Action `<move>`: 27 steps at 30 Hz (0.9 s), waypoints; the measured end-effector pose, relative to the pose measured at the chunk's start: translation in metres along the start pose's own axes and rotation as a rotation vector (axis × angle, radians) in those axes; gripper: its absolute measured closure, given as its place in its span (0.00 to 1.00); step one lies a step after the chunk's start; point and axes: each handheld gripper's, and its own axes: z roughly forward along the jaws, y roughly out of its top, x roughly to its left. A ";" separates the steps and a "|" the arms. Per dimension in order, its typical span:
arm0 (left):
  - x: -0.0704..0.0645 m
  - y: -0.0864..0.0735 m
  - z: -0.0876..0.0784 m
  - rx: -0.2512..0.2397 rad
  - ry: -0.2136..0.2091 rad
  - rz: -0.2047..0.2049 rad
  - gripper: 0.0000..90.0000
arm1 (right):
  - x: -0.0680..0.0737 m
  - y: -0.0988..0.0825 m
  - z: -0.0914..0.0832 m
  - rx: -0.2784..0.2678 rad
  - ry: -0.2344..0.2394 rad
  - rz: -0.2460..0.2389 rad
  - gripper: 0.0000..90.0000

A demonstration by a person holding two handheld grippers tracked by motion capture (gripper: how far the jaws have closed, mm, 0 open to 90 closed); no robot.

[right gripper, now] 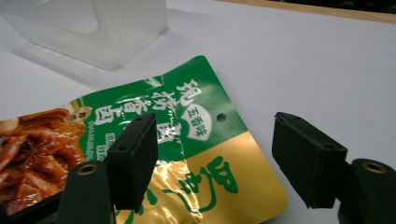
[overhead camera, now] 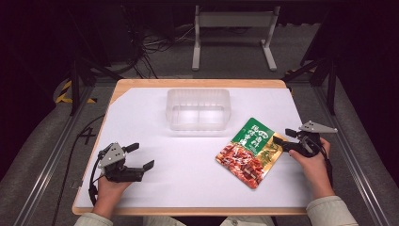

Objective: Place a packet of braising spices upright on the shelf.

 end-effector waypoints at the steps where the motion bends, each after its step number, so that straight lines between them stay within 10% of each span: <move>1: 0.000 0.000 0.000 -0.001 0.002 -0.003 0.12 | -0.001 -0.001 0.001 0.005 -0.005 0.003 0.34; 10: 0.000 0.000 0.001 0.005 0.000 0.006 0.12 | -0.014 -0.015 0.013 0.099 -0.067 0.076 0.29; 27: 0.000 0.000 0.001 0.006 0.000 0.006 0.12 | -0.016 -0.021 0.015 0.125 0.036 0.181 0.37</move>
